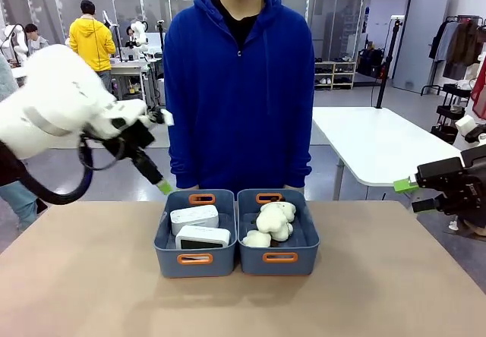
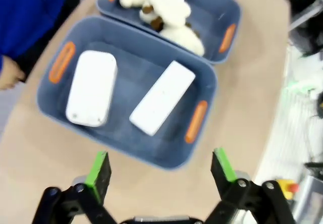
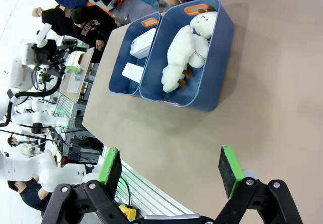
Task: Sort the digital clocks into the basket.
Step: Pick up the Digital clock from the table and place it into the empty Plastic storage basket.
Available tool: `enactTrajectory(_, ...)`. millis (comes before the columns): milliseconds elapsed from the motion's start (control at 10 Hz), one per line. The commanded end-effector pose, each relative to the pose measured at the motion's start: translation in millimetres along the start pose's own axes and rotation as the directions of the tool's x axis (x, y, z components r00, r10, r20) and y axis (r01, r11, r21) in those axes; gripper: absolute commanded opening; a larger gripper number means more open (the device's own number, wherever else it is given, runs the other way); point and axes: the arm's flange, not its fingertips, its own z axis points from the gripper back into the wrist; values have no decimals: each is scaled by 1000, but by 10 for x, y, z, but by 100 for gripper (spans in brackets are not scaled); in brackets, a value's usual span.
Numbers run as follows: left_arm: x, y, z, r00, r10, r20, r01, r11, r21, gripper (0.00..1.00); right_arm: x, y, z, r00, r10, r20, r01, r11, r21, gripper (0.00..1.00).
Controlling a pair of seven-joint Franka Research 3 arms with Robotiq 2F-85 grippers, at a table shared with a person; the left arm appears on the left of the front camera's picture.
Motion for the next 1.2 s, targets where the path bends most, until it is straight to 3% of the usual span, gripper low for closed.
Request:
enactTrajectory(0, -605, 19, 369, 975, 191, 111, -184, 981, -64, 100, 13, -6, -11, 1000, 7, 10, -7, 1000, 16, 98)
enactTrajectory(200, -1291, 23, 720, 894, 359, 267, -354, 933, -68, 100, 13, -6, -11, 1000, 7, 10, -7, 1000, 16, 98)
enactTrajectory(400, -2012, -53, 880, 757, 462, 461, -471, 876, -104, 100, 13, -6, -11, 1000, 7, 10, -7, 1000, 16, 98)
enactTrajectory(500, -2283, -168, 895, 706, 485, 515, -509, 854, -106, 100, 13, -6, -11, 1000, 7, 10, -7, 1000, 16, 98)
enactTrajectory(700, -2569, -276, 822, 652, 490, 579, -552, 830, -81, 100, 13, -6, -11, 1000, 7, 10, -7, 1000, 16, 98)
enactTrajectory(900, -2579, -302, 810, 660, 418, 625, -533, 846, -3, 100, 13, -6, -11, 1000, 7, 10, -7, 1000, 16, 98)
enactTrajectory(1000, -2648, -170, 969, 642, 522, 561, -568, 816, -108, 100, 13, -6, -11, 1000, 7, 10, -7, 1000, 16, 98)
enactTrajectory(1100, -2648, -170, 969, 642, 522, 561, -568, 816, -108, 100, 13, -6, -11, 1000, 7, 10, -7, 1000, 16, 98)
